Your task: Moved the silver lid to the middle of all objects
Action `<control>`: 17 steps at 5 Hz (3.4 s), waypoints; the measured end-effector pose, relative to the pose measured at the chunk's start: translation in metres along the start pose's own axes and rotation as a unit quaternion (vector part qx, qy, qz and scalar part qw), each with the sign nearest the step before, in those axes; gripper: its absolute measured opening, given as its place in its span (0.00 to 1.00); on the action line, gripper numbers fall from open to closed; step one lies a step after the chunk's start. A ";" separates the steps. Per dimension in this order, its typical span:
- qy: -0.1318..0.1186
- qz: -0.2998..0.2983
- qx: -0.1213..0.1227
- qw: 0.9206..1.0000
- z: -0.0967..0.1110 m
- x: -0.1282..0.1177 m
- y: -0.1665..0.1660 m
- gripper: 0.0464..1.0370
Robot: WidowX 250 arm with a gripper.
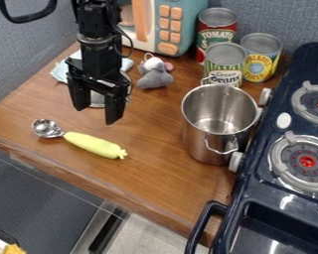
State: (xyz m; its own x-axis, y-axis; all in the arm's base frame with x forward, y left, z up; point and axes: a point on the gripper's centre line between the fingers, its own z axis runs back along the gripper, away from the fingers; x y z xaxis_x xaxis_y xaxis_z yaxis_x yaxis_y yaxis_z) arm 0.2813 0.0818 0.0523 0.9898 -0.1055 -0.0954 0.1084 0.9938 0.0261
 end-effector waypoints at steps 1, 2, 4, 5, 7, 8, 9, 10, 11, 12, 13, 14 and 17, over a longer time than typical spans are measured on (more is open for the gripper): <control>0.014 -0.002 -0.005 1.000 -0.009 -0.001 -0.001 0.96; 0.017 -0.004 -0.005 1.000 -0.015 0.000 0.000 0.96; -0.008 -0.001 -0.009 1.000 -0.008 0.017 0.021 0.96; -0.005 0.015 -0.005 1.000 -0.007 0.030 0.037 0.96; -0.005 0.040 0.016 0.999 -0.013 0.053 0.064 0.96; 0.003 0.045 0.021 0.999 -0.020 0.065 0.068 0.96; 0.014 0.032 0.022 0.999 -0.031 0.073 0.064 0.96; 0.007 0.032 0.025 0.999 -0.032 0.081 0.068 0.96; 0.002 0.027 0.028 0.999 -0.032 0.087 0.068 0.96; -0.002 0.024 0.028 0.999 -0.031 0.089 0.066 0.89; -0.014 0.015 0.027 0.999 -0.033 0.093 0.062 0.62; -0.023 0.005 0.024 0.999 -0.034 0.095 0.060 0.31; -0.009 -0.018 0.018 1.000 -0.033 0.092 0.055 0.22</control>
State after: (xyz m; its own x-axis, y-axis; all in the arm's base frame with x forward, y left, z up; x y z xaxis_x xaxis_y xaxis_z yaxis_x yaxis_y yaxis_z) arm 0.3754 0.1283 0.0125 0.9868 -0.1413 -0.0797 0.1462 0.9875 0.0590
